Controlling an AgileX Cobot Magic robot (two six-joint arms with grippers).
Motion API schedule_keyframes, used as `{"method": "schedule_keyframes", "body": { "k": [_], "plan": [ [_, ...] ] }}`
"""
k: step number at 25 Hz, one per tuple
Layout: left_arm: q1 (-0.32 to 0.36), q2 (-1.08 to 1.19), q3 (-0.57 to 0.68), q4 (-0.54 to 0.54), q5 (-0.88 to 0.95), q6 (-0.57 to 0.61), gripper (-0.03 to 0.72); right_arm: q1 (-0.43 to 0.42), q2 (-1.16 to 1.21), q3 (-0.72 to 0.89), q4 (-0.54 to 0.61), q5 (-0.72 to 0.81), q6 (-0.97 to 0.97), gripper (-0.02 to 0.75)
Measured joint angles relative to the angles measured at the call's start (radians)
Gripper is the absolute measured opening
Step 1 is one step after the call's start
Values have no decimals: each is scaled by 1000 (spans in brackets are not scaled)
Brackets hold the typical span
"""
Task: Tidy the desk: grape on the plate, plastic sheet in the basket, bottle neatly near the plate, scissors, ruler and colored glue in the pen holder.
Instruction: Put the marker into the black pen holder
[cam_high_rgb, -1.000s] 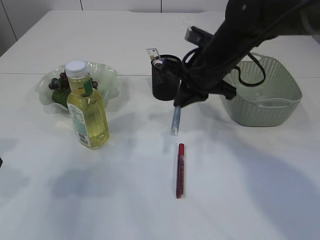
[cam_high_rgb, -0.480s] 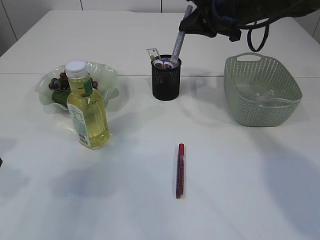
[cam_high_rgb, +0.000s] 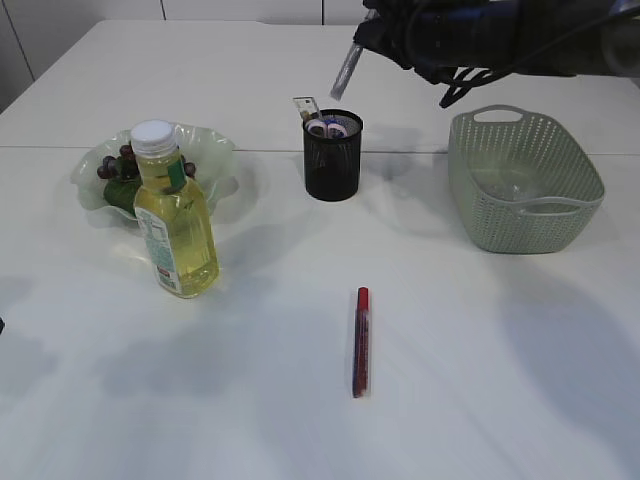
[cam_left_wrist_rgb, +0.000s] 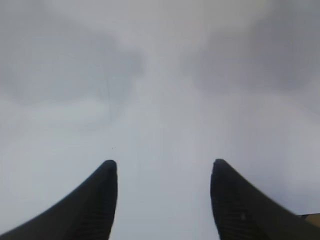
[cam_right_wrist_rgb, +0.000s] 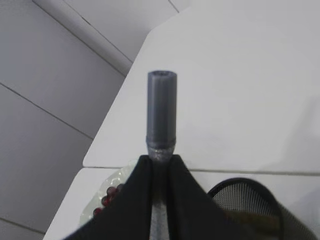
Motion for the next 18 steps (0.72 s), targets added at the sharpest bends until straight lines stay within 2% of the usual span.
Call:
{"method": "schedule_keyframes", "body": {
  "k": [3, 9, 18],
  "plan": [
    [0, 0, 0, 0, 1, 0, 434, 0, 61, -77, 47, -22, -75, 65],
    [0, 0, 0, 0, 2, 0, 434, 0, 157, -206, 60, -35, -253, 64],
    [0, 0, 0, 0, 3, 0, 434, 0, 222, -229, 60, -35, -459, 90]
  ]
}}
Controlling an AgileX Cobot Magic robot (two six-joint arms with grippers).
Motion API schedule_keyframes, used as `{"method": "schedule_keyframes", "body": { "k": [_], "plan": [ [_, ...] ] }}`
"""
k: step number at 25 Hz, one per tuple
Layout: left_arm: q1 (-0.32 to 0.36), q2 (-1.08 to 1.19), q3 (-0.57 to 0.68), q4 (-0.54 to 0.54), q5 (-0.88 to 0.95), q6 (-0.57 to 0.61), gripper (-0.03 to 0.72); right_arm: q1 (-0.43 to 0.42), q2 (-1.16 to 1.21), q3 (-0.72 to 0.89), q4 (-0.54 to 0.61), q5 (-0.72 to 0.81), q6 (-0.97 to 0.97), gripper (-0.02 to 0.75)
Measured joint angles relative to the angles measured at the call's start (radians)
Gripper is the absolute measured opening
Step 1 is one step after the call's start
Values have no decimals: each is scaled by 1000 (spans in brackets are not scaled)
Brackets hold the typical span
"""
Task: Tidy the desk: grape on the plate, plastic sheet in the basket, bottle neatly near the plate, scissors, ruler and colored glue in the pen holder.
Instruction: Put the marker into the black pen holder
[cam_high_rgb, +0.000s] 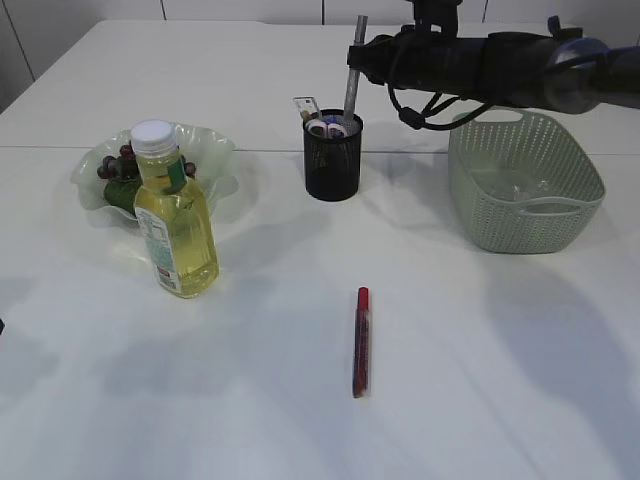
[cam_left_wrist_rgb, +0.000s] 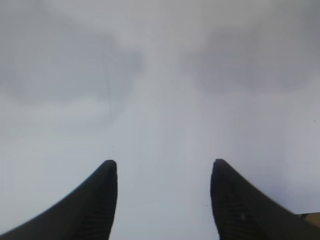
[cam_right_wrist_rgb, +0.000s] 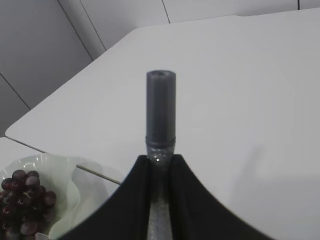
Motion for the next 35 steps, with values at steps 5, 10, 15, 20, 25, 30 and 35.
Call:
{"method": "schedule_keyframes", "body": {
  "k": [5, 10, 15, 20, 25, 30, 35],
  "plan": [
    [0, 0, 0, 0, 0, 0, 434, 0, 3, 0, 0, 0, -51, 182],
    [0, 0, 0, -4, 0, 0, 434, 0, 3, 0, 0, 50, -60, 246],
    [0, 0, 0, -11, 0, 0, 434, 0, 3, 0, -5, 72, -34, 253],
    [0, 0, 0, -13, 0, 0, 434, 0, -55, 0, -251, 72, 237, 258],
    [0, 0, 0, -13, 0, 0, 434, 0, -179, 0, -823, 198, 791, 258],
    [0, 0, 0, -13, 0, 0, 434, 0, -310, 0, -1086, 434, 978, 258],
    [0, 0, 0, -13, 0, 0, 434, 0, -397, -6, -1119, 502, 1137, 258]
  ]
}}
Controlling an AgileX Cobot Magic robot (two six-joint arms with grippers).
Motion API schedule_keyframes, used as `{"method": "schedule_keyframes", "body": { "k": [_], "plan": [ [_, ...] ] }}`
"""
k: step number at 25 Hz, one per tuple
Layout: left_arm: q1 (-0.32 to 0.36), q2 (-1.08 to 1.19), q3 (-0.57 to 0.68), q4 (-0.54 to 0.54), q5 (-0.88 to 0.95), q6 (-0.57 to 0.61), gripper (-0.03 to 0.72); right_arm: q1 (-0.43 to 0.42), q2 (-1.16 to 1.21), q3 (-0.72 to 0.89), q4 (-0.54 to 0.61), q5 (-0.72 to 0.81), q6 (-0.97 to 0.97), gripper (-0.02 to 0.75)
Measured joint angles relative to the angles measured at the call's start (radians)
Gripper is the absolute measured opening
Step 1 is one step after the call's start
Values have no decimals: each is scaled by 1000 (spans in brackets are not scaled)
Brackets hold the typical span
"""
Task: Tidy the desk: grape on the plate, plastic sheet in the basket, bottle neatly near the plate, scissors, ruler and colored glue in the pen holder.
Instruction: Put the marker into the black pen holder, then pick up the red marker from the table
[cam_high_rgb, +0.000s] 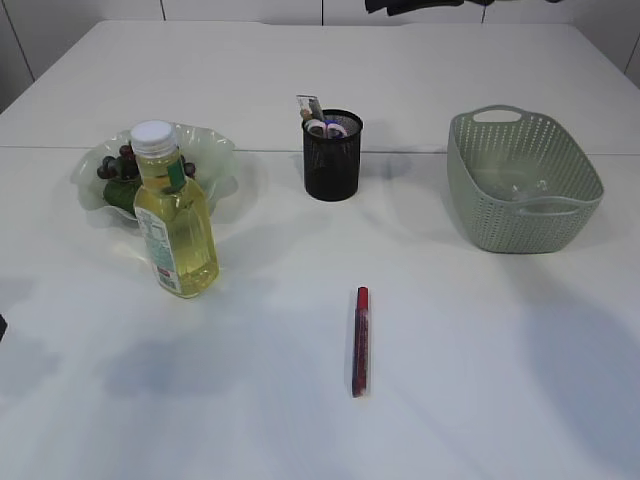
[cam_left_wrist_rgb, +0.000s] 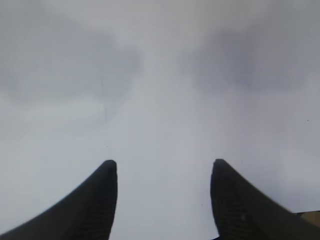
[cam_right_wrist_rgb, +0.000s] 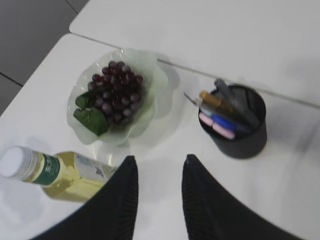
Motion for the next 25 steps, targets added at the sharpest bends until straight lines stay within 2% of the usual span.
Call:
{"method": "schedule_keyframes", "body": {
  "k": [5, 9, 15, 22, 25],
  "plan": [
    [0, 0, 0, 0, 0, 0, 434, 0, -12, 0, -154, 189, 274, 258],
    [0, 0, 0, 0, 0, 0, 434, 14, -19, 0, -278, 303, 385, 258],
    [0, 0, 0, 0, 0, 0, 434, 109, -30, 5, -470, 322, 500, 258],
    [0, 0, 0, 0, -21, 0, 434, 264, -30, 139, -561, 322, 571, 261],
    [0, 0, 0, 8, -32, 0, 434, 298, -30, 221, -566, 322, 605, 296]
  ]
}}
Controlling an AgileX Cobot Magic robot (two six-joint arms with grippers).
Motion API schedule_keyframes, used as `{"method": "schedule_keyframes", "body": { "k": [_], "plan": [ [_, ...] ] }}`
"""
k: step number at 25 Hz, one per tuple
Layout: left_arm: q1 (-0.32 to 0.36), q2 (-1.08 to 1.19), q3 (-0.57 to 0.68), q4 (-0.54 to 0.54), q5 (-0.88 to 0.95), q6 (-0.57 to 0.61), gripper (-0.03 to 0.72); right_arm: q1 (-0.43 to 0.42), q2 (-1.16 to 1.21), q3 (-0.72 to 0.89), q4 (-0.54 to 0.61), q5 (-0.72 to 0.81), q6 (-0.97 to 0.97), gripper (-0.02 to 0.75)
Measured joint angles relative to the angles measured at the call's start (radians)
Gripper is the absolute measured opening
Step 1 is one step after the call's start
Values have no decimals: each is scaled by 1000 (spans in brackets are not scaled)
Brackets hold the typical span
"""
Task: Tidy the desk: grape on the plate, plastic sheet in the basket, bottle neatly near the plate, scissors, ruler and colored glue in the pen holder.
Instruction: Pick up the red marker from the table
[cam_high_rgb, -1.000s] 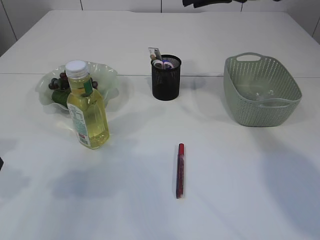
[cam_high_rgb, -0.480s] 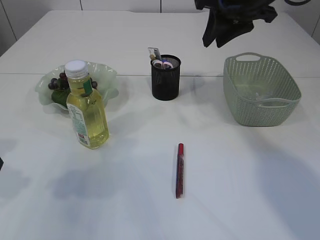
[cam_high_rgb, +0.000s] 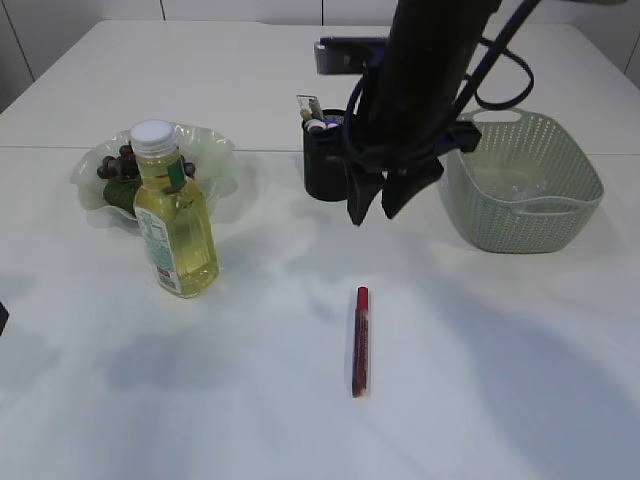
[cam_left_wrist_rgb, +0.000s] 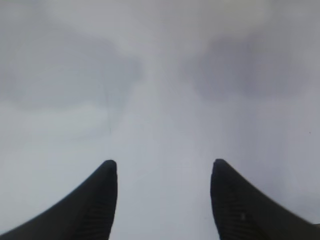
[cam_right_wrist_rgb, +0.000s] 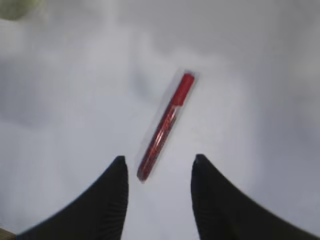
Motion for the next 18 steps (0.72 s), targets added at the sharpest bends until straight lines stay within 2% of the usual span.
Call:
{"method": "schedule_keyframes", "body": {
  "k": [3, 6, 10, 18],
  "plan": [
    [0, 0, 0, 3, -9, 0, 434, 5, 0, 80, -9, -2, 72, 370],
    [0, 0, 0, 3, -12, 0, 434, 5, 0, 162, -25, -42, 141, 409],
    [0, 0, 0, 3, -14, 0, 434, 5, 0, 255, -27, -141, 221, 418],
    [0, 0, 0, 3, -19, 0, 434, 5, 59, 266, -21, -243, 341, 397]
  ]
}}
